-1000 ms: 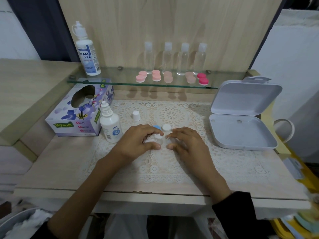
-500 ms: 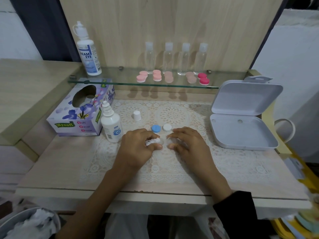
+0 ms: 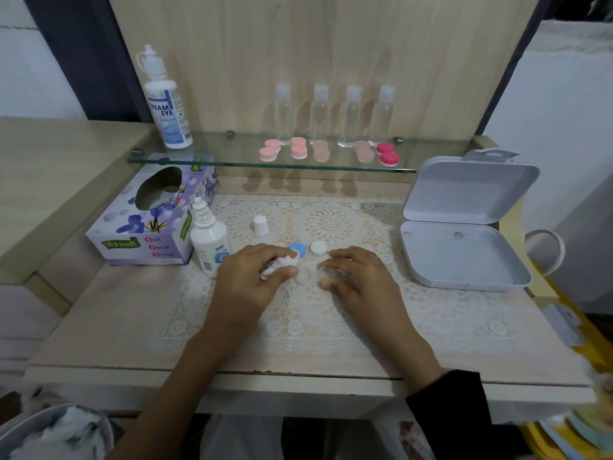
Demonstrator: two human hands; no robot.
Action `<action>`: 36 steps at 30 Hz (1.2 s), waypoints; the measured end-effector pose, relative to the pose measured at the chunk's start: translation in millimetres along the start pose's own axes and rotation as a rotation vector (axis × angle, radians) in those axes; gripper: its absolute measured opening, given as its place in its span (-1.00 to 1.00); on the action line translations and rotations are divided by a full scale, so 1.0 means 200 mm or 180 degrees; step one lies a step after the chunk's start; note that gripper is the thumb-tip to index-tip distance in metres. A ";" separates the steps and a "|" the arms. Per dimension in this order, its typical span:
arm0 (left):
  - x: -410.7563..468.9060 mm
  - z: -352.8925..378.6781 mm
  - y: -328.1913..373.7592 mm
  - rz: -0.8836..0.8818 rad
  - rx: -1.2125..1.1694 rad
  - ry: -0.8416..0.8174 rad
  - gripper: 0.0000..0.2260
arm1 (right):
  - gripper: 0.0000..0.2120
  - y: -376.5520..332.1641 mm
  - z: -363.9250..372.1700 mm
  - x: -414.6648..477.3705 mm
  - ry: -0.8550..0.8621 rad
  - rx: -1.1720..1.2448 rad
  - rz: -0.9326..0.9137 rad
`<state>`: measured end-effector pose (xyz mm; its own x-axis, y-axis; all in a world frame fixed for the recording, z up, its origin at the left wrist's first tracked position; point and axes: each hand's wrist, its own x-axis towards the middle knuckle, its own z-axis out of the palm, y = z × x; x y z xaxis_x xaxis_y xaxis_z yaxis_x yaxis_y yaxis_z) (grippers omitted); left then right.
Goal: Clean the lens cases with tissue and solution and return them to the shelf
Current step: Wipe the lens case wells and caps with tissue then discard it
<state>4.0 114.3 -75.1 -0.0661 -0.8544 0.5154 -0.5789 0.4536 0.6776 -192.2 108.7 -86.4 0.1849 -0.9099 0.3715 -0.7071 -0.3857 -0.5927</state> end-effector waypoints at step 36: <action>-0.02 -0.06 0.01 0.1215 0.0075 -0.0309 -0.89 | -0.59 -0.01 0.00 -0.01 -0.0033 -0.0081 0.0112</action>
<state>13.3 120.5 -69.5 -0.3560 -0.6459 0.6754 -0.5162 0.7384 0.4340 -190.9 112.0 -86.8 0.1666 -0.9244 0.3432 -0.7304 -0.3495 -0.5869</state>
